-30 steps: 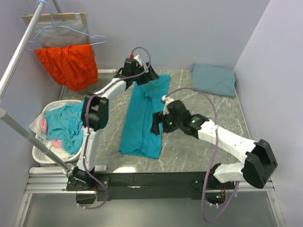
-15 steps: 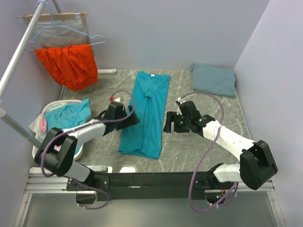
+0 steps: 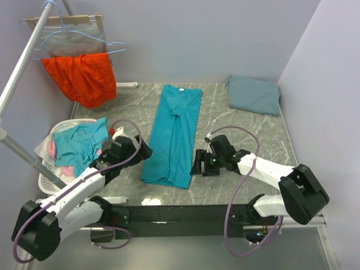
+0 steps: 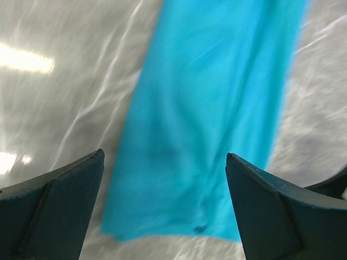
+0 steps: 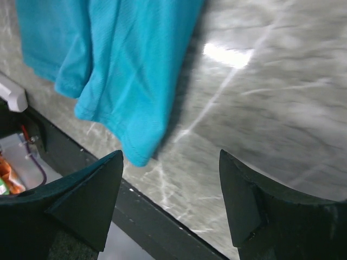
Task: Fold and stack the t-shirts
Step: Grab the bottom of the folded rectangular tshirt with both arms
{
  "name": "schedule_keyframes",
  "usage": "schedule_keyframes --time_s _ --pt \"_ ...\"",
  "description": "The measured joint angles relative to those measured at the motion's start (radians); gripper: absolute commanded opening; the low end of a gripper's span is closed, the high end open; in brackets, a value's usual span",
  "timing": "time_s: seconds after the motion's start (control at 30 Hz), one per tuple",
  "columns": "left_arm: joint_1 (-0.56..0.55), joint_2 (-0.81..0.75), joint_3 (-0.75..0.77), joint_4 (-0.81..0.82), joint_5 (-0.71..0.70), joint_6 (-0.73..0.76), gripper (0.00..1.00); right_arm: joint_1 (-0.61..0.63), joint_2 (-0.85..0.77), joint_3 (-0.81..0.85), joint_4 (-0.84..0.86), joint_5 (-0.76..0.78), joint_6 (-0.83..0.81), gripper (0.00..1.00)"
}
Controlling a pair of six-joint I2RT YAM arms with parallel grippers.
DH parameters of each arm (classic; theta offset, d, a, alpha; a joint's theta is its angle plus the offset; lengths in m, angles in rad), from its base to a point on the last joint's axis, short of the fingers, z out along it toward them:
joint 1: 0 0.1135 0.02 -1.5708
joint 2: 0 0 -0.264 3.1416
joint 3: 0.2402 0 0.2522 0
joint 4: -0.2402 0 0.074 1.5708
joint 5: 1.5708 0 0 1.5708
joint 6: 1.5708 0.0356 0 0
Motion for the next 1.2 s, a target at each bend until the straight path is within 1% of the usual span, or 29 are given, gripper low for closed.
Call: schedule_keyframes --time_s 0.13,0.23,0.37,0.43,0.5,0.53,0.57,0.6,0.63,0.67,0.7,0.73,0.8,0.83,0.9,0.93,1.0,1.03,1.2 --pt "-0.029 -0.066 -0.092 -0.086 -0.024 -0.058 0.99 0.060 0.026 -0.002 0.039 -0.005 0.038 0.77" --pt "-0.053 -0.104 -0.134 -0.145 -0.042 -0.104 0.99 0.118 0.055 0.006 0.037 0.027 0.067 0.75" --pt "-0.081 -0.136 -0.157 -0.190 -0.053 -0.158 0.99 0.168 0.103 0.036 0.034 0.067 0.109 0.66" --pt "-0.093 -0.140 -0.160 -0.197 -0.054 -0.180 0.99 0.183 0.115 0.042 0.039 0.080 0.130 0.65" --pt "-0.106 -0.138 -0.167 -0.196 -0.055 -0.200 0.96 0.192 0.125 0.043 0.049 0.088 0.155 0.61" --pt "-0.110 -0.136 -0.172 -0.196 -0.055 -0.206 0.93 0.194 0.129 0.044 0.055 0.088 0.164 0.59" --pt "-0.115 -0.130 -0.175 -0.194 -0.058 -0.212 0.84 0.198 0.135 0.044 0.064 0.089 0.173 0.56" --pt "-0.118 -0.128 -0.175 -0.183 -0.057 -0.217 0.79 0.200 0.140 0.043 0.074 0.088 0.182 0.55" --pt "-0.121 -0.123 -0.177 -0.177 -0.057 -0.224 0.74 0.201 0.146 0.043 0.084 0.087 0.192 0.51" --pt "-0.127 -0.115 -0.182 -0.163 -0.056 -0.226 0.68 0.203 0.153 0.042 0.096 0.086 0.202 0.50" --pt "-0.131 -0.108 -0.185 -0.152 -0.056 -0.229 0.65 0.203 0.158 0.042 0.105 0.084 0.209 0.50" --pt "-0.135 -0.097 -0.190 -0.137 -0.052 -0.230 0.59 0.204 0.167 0.042 0.117 0.083 0.217 0.45" --pt "-0.141 -0.085 -0.191 -0.119 -0.050 -0.235 0.54 0.204 0.178 0.042 0.135 0.077 0.227 0.42" --pt "-0.144 -0.075 -0.192 -0.112 -0.049 -0.236 0.48 0.205 0.185 0.042 0.145 0.074 0.232 0.35" --pt "-0.149 -0.058 -0.196 -0.087 -0.048 -0.241 0.39 0.205 0.197 0.041 0.160 0.069 0.239 0.26" --pt "-0.150 -0.051 -0.199 -0.078 -0.046 -0.243 0.28 0.206 0.204 0.041 0.167 0.069 0.241 0.17" --pt "-0.155 -0.038 -0.207 -0.058 -0.042 -0.247 0.16 0.206 0.219 0.041 0.172 0.066 0.243 0.11" --pt "-0.158 -0.031 -0.209 -0.053 -0.039 -0.250 0.01 0.206 0.224 0.041 0.172 0.066 0.244 0.08" --pt "-0.191 -0.016 -0.219 -0.024 -0.019 -0.269 0.01 0.206 0.217 0.049 0.136 0.087 0.227 0.06"
